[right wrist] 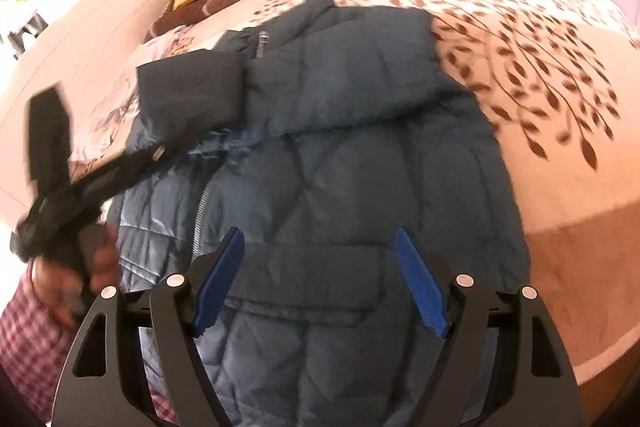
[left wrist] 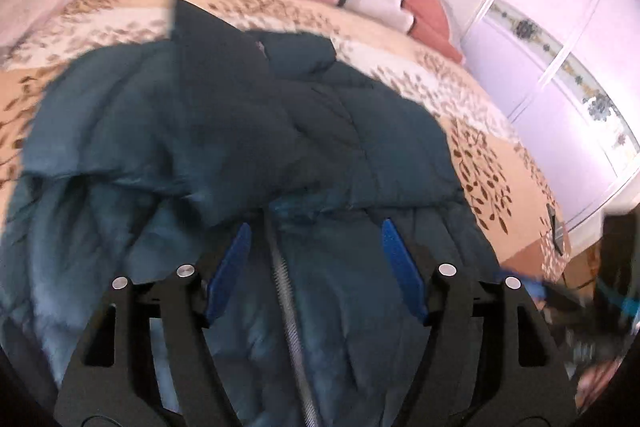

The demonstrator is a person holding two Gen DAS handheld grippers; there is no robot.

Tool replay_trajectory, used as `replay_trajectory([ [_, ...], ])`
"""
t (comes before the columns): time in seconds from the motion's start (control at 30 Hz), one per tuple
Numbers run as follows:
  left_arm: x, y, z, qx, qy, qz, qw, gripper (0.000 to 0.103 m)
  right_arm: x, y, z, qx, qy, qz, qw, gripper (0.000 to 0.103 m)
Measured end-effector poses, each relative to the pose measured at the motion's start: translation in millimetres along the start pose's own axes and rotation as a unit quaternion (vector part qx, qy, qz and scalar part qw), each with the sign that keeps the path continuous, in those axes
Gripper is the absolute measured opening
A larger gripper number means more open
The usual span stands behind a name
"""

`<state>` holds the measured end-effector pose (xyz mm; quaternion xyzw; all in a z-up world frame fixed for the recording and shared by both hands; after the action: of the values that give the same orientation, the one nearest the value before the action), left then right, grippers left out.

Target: Fold large clothes

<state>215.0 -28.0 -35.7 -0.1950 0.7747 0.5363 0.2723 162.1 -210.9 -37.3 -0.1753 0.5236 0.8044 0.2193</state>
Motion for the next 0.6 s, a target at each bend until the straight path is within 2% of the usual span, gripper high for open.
replay_trajectory([
  [0.17, 16.6, 47.5, 39.8, -0.043, 0.034, -0.043, 0.9976, 0.070, -35.7, -33.3, 69.6, -0.020, 0.069, -0.001, 0.997, 0.076],
  [0.27, 25.0, 70.5, 69.9, -0.051, 0.073, -0.054, 0.9945, 0.070, -50.0, -60.3, 123.2, -0.014, 0.127, -0.010, 0.992, 0.082],
  [0.37, 31.3, 87.4, 94.2, -0.055, 0.100, -0.061, 0.9916, 0.070, -55.8, -87.5, 159.3, 0.013, 0.180, -0.019, 0.983, 0.083],
  [0.43, 35.5, 92.3, 104.5, -0.058, 0.108, -0.065, 0.9903, 0.070, -56.1, -107.8, 173.9, 0.052, 0.219, -0.023, 0.974, 0.083],
  [0.5, 40.1, 94.6, 112.5, -0.057, 0.117, -0.067, 0.9892, 0.070, -60.7, -123.6, 176.5, 0.116, 0.253, -0.038, 0.960, 0.082],
  [0.53, 42.0, 95.6, 117.0, -0.054, 0.124, -0.068, 0.9884, 0.070, -65.3, -130.3, 172.7, 0.139, 0.262, -0.041, 0.954, 0.065],
  [0.57, 44.8, 96.7, 118.8, -0.053, 0.127, -0.068, 0.9881, 0.070, -70.3, -136.9, 164.2, 0.140, 0.258, -0.026, 0.956, 0.050],
  [0.6, 46.2, 97.2, 120.9, -0.050, 0.130, -0.070, 0.9878, 0.070, -74.6, -137.5, 154.7, 0.127, 0.239, -0.010, 0.963, 0.025],
])
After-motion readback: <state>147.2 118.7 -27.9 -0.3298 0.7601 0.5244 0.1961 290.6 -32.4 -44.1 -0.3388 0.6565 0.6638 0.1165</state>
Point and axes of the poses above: each gripper's, at about its wrist camera, not at the fingertips, and y roughly against the way its jaws point, z to its left, x to its underside, the point moved 6 cm from there along -y, roughly the way its jaws point, and after that the axes turned 5 degrees about -x, right-handed, at the moved point
